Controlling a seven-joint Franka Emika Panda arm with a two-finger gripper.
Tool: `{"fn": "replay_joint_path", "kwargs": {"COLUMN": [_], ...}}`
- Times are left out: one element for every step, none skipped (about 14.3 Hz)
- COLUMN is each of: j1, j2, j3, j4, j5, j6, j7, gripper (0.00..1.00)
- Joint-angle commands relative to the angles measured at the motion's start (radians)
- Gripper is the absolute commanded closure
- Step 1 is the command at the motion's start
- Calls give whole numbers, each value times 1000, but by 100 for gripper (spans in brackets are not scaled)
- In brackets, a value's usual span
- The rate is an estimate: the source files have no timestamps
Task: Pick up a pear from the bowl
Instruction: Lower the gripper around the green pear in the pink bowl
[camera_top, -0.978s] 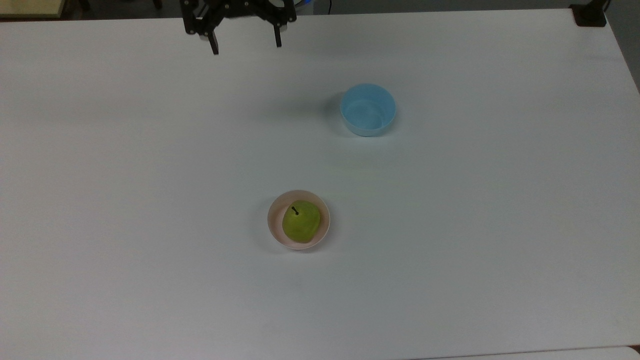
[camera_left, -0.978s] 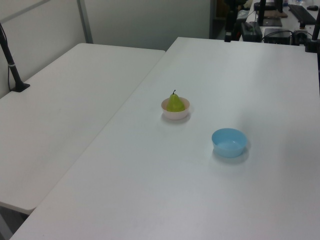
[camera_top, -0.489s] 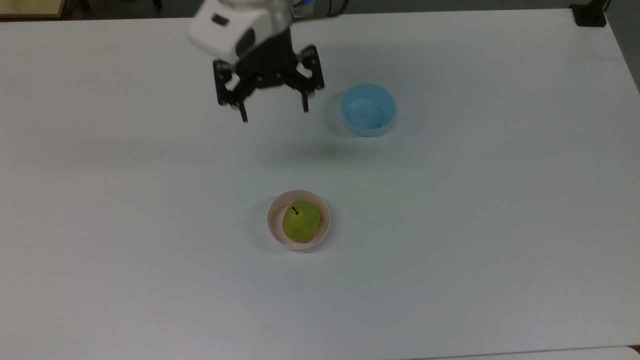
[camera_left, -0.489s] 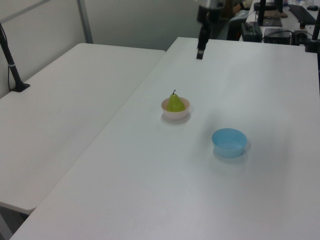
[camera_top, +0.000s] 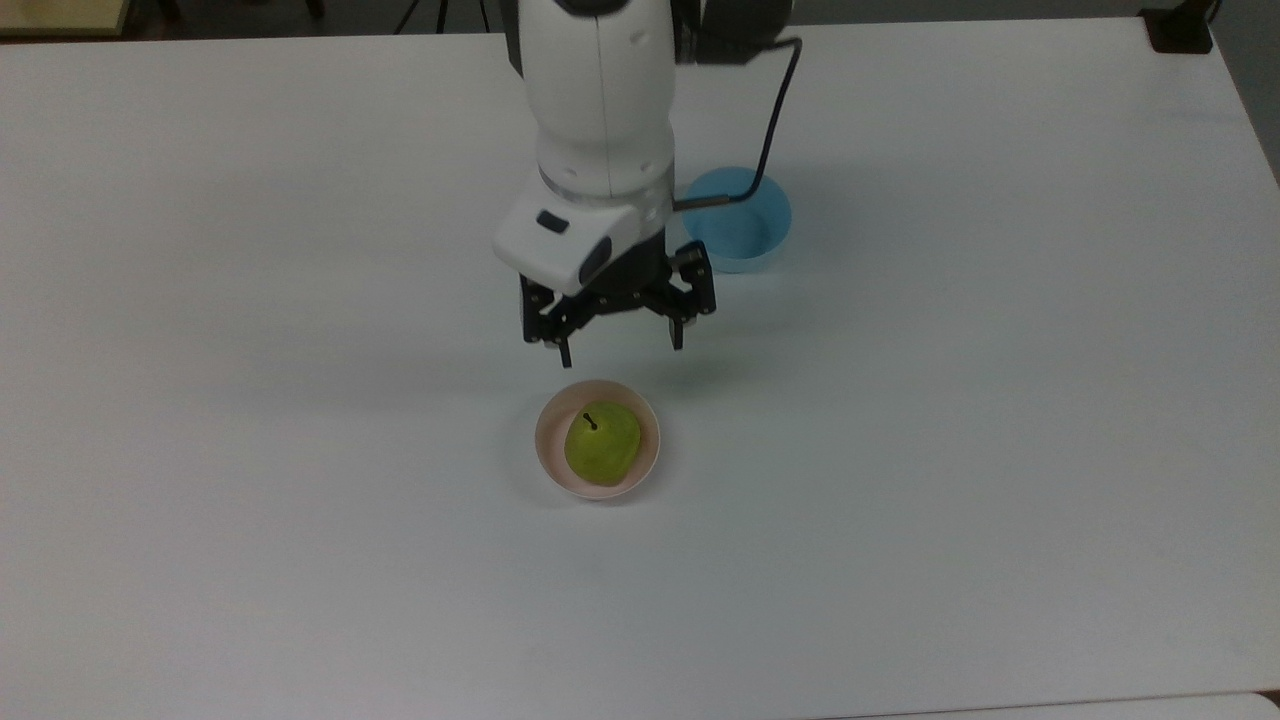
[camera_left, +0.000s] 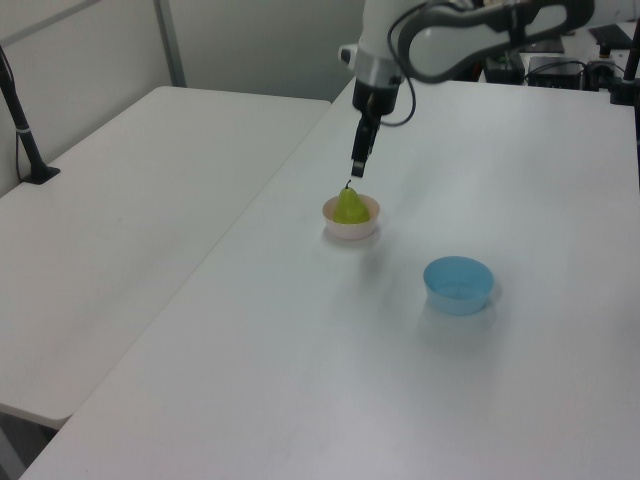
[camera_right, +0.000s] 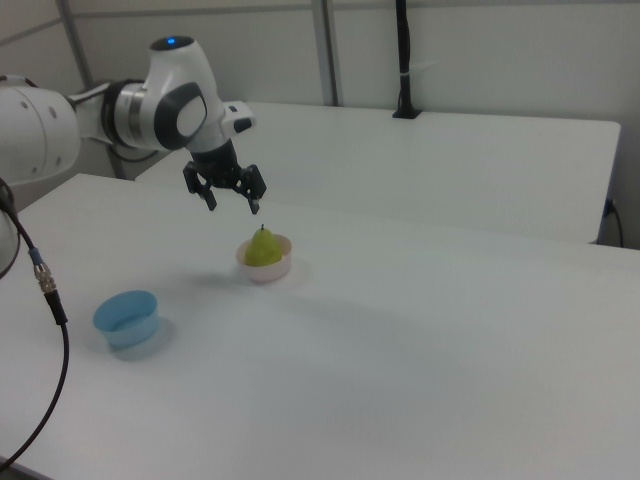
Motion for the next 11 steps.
{"fn": "replay_joint_path", "kwargs": {"j1": [27,27,26,26,26,26,26,26,26,26,26], "j2": [64,70,79,88,90,92,105,113,119,134,144], "j3": [-27,-27,-27,-27,-28,-28,-30,-36,-40,-40,-40], "j4": [26,25,25,26,25,19,19,22,22,20,20], "j5": [-30,-42,-52,-56,-58,-59,-59,-61,-66,-75,-82], "j6": [52,58,59,63,83,103,111,112,123,149,158], "j7": [25,27,27,27,27,27,28,28,28,28,28], "gripper": [0,0,0,3,3,4,8,11,11,11,16]}}
